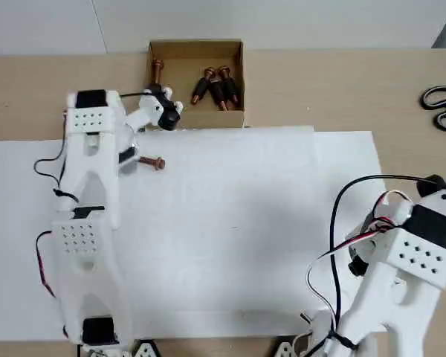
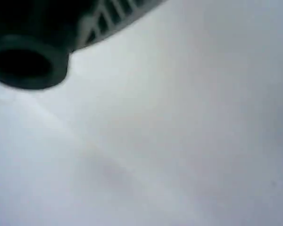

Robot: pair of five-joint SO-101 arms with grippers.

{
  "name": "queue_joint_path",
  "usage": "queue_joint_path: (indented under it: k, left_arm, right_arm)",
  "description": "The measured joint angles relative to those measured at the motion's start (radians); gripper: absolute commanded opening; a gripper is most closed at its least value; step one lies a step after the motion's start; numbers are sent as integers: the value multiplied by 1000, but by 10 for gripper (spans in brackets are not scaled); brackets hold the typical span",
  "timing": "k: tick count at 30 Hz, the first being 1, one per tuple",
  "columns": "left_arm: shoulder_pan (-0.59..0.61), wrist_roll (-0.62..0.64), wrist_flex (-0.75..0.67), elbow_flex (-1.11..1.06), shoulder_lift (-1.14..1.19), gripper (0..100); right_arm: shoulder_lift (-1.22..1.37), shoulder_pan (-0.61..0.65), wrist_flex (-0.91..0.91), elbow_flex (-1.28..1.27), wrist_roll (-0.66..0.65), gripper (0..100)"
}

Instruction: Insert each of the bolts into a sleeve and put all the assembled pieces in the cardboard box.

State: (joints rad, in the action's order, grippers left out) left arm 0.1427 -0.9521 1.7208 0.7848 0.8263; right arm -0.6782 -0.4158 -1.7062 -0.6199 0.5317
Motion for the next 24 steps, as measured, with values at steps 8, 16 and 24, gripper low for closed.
queue_joint_path:
  k: [8, 16, 24]
  left_arm:
    - [3, -172, 11, 54, -34, 193]
    - [-18, -318, 11, 54, -35, 235]
    - [-77, -350, 12, 54, -35, 235]
  right_arm:
    - [0, 0, 0, 0, 3, 4]
    - [0, 0, 0, 0, 3, 4]
    - [0, 0, 2, 0, 3, 4]
